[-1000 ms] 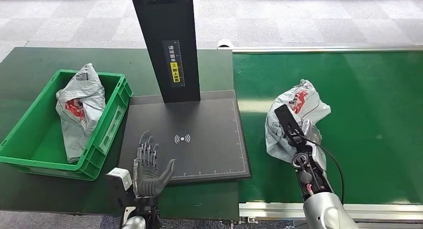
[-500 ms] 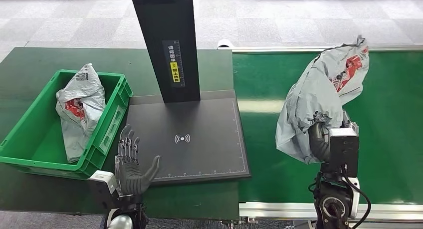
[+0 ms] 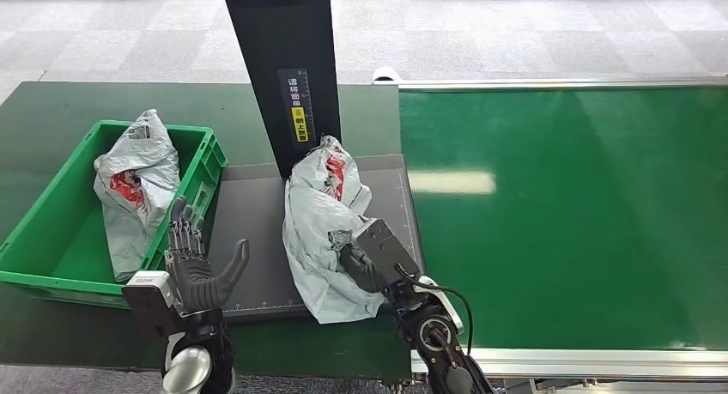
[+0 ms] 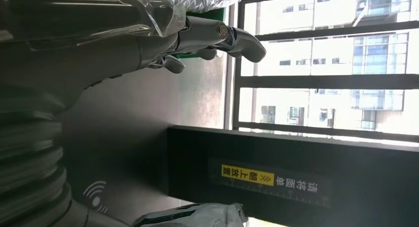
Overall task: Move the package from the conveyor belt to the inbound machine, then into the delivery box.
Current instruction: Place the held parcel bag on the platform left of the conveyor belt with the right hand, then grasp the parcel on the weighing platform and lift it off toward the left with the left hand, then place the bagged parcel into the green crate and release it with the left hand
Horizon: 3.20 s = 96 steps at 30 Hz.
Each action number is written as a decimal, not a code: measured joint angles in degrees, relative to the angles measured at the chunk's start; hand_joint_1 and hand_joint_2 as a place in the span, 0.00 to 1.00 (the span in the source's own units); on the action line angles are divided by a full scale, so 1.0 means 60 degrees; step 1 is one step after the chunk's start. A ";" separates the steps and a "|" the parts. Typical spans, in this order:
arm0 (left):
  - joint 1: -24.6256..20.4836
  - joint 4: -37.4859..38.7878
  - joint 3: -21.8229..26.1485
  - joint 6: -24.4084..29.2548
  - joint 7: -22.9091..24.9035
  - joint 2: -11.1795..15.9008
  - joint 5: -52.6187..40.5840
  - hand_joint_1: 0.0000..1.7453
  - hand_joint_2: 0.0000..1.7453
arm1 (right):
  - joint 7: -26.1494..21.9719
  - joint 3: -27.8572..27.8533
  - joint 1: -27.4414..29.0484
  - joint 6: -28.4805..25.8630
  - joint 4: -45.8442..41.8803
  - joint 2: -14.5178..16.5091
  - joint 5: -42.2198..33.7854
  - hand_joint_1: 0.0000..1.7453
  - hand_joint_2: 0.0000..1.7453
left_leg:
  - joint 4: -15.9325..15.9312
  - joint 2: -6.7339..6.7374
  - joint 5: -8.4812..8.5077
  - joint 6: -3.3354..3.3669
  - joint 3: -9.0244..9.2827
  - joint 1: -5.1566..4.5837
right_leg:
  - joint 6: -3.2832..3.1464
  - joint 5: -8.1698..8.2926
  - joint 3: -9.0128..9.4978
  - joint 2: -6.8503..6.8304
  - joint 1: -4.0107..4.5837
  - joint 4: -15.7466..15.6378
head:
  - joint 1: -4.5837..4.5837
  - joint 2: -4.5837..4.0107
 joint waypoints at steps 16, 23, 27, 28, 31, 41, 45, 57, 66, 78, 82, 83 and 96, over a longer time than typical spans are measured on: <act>-0.0093 -0.0164 0.0366 -0.0332 -0.0001 -0.0077 -0.0539 0.00 1.00 | -0.1333 -0.0617 0.0613 -0.0115 -0.2004 -0.0555 -0.0017 0.00 0.25 | 0.0004 0.0000 -0.0004 0.0002 -0.0001 -0.0007 | 0.0001 0.0001 -0.0014 0.0001 -0.0008 -0.0005 | 0.0000 0.0000; -0.0216 0.0031 0.0362 -0.1189 0.1166 -0.0087 -0.1480 0.00 1.00 | -0.2449 -0.1796 0.1681 -0.0179 -0.4259 -0.1008 -0.0614 0.00 1.00 | 0.0007 -0.0007 -0.0006 0.0004 -0.0001 -0.0008 | 0.0001 0.0000 -0.0015 -0.0006 -0.0009 -0.0011 | -0.0002 0.0000; -0.0421 0.0663 0.0062 -0.1869 0.2996 -0.0057 -0.4044 0.00 1.00 | -0.3254 -0.3124 0.2495 -0.0089 -0.5846 -0.1151 -0.1424 0.00 1.00 | 0.0008 -0.0024 -0.0008 0.0005 -0.0011 -0.0010 | 0.0002 0.0000 -0.0014 -0.0022 -0.0011 -0.0011 | 0.0000 0.0000; -0.0500 0.0883 -0.0062 -0.2009 0.3519 -0.0045 -0.4853 0.00 1.00 | -0.3397 -0.3411 0.2637 -0.0035 -0.6170 -0.1144 -0.1515 0.00 1.00 | 0.0008 -0.0021 -0.0009 0.0005 -0.0011 -0.0010 | 0.0002 0.0001 -0.0015 -0.0020 -0.0012 -0.0012 | 0.0001 0.0000; -0.0710 0.1642 -0.0342 -0.2289 0.4809 -0.0049 -0.6823 0.00 1.00 | -0.3614 -0.4076 0.2984 0.0100 -0.7035 -0.1050 -0.1557 0.00 1.00 | 0.0008 -0.0011 -0.0010 0.0004 -0.0007 -0.0010 | 0.0002 0.0001 -0.0016 -0.0013 -0.0012 -0.0012 | -0.0002 0.0000; -0.1966 0.4015 -0.0443 -0.3007 0.6637 -0.0428 -0.9286 0.96 1.00 | -0.3599 -0.4801 0.3216 0.0273 -0.7773 -0.0643 -0.1116 0.00 1.00 | -0.0002 -0.0078 -0.0043 0.0021 0.0136 -0.0016 | 0.0014 -0.0057 0.0170 -0.0068 -0.0016 -0.0017 | -0.0001 0.0000; -0.2122 0.4364 -0.0300 -0.2870 0.6424 -0.0576 -0.9465 1.00 1.00 | -0.3582 -0.4876 0.3295 0.0274 -0.7852 -0.0466 -0.1024 0.00 1.00 | -0.0004 -0.0087 -0.0077 0.0036 0.0212 -0.0027 | 0.0019 -0.0067 0.0243 -0.0077 -0.0026 -0.0020 | 0.0000 0.0000; -0.1253 0.3025 0.0295 -0.2370 0.4086 -0.0654 -0.7248 1.00 1.00 | -0.3582 -0.5064 0.3658 0.0324 -0.8167 -0.0269 -0.1036 0.00 1.00 | 0.0000 -0.0037 -0.0049 0.0024 0.0156 -0.0025 | 0.0005 -0.0053 0.0161 -0.0060 -0.0023 -0.0011 | -0.0001 0.0000; -0.0165 -0.0312 0.0432 -0.1046 0.1041 -0.0476 -0.4119 1.00 1.00 | -0.3581 -0.5092 0.3763 0.0212 -0.8197 -0.0248 -0.1242 0.00 1.00 | 0.0002 -0.0032 -0.0052 0.0023 0.0070 -0.0021 | 0.0005 -0.0053 0.0074 -0.0042 -0.0021 -0.0010 | -0.0003 0.0000; -0.0086 -0.2607 0.1317 0.1967 0.0504 0.0091 -0.3416 0.99 1.00 | -0.3581 -0.5054 0.3802 -0.0036 -0.8184 -0.0258 -0.1400 0.00 1.00 | 0.0001 -0.0032 -0.0050 0.0021 0.0069 -0.0016 | 0.0004 -0.0053 0.0072 -0.0043 -0.0017 -0.0010 | -0.0002 0.0000; -0.0576 -0.2099 0.1805 0.1964 0.1649 0.0288 -0.3771 0.82 1.00 | -0.3578 -0.5028 0.3801 -0.0043 -0.8181 -0.0258 -0.1386 0.00 1.00 | 0.0001 -0.0038 -0.0049 0.0022 0.0069 -0.0017 | 0.0003 -0.0053 0.0074 -0.0046 -0.0018 -0.0010 | 0.0001 0.0000; -0.0870 -0.1660 0.2028 0.1886 0.2163 0.0387 -0.3970 0.82 1.00 | -0.3566 -0.5018 0.3787 -0.0043 -0.8176 -0.0258 -0.1373 0.00 1.00 | 0.0001 -0.0040 -0.0047 0.0020 0.0069 -0.0016 | 0.0003 -0.0052 0.0075 -0.0047 -0.0017 -0.0010 | 0.0000 0.0000; -0.3818 0.4059 0.4634 0.2108 0.4417 0.1339 -0.6558 0.00 1.00 | -0.3295 -0.4810 0.3667 -0.0039 -0.8072 -0.0243 -0.1191 0.00 1.00 | 0.0002 -0.0023 -0.0034 0.0006 0.0053 -0.0008 | -0.0015 -0.0040 0.0050 -0.0032 -0.0006 0.0000 | 0.0002 0.0000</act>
